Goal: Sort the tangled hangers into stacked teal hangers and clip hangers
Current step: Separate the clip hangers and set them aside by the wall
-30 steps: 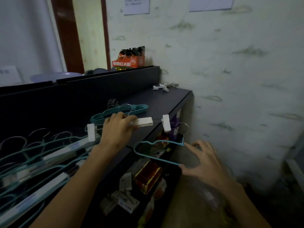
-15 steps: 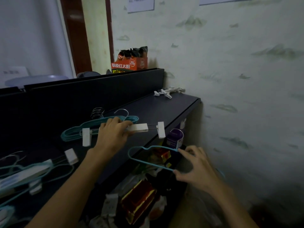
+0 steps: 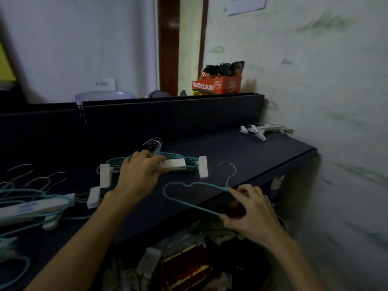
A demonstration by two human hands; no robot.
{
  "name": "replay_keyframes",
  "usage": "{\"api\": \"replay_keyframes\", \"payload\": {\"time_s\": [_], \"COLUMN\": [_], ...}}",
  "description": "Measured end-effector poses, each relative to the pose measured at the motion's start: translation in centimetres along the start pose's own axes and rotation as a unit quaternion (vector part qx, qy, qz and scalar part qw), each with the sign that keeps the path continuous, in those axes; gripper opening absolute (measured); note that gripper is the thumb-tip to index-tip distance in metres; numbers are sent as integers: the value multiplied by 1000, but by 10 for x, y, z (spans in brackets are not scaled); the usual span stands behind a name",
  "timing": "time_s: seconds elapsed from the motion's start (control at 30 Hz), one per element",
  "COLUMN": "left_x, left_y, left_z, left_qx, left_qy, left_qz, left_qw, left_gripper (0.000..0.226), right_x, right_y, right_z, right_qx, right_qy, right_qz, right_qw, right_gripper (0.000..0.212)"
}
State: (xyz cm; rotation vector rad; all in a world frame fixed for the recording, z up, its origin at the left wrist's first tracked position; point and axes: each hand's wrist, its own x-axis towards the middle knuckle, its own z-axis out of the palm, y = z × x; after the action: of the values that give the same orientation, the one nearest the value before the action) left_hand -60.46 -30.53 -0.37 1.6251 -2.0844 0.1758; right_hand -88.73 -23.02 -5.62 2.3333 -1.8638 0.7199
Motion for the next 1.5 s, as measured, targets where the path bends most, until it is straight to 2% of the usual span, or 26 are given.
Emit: {"api": "replay_keyframes", "payload": {"time_s": [0.33, 0.57, 0.8, 1.1, 1.5], "left_x": [27, 38, 49, 58, 53], "left_y": [-76, -118, -135, -136, -136], "left_z": [-31, -42, -44, -41, -41], "left_qx": [39, 54, 36, 35, 27], "left_qy": [54, 56, 57, 62, 61], "left_qz": [-64, -90, -108, -111, -120], "left_qw": [996, 993, 992, 991, 991], "left_gripper": [40, 40, 38, 38, 40], "right_x": [108, 161, 199, 218, 220], "right_y": [-45, -69, -82, -88, -88], "right_z": [33, 59, 79, 99, 103], "right_qx": [21, 34, 57, 101, 92], "right_qy": [-10, -3, -55, -91, -104], "right_qz": [-97, -107, -127, -149, -148], "right_qw": [995, 994, 989, 979, 979], "right_gripper": [89, 90, 74, 76, 73]}}
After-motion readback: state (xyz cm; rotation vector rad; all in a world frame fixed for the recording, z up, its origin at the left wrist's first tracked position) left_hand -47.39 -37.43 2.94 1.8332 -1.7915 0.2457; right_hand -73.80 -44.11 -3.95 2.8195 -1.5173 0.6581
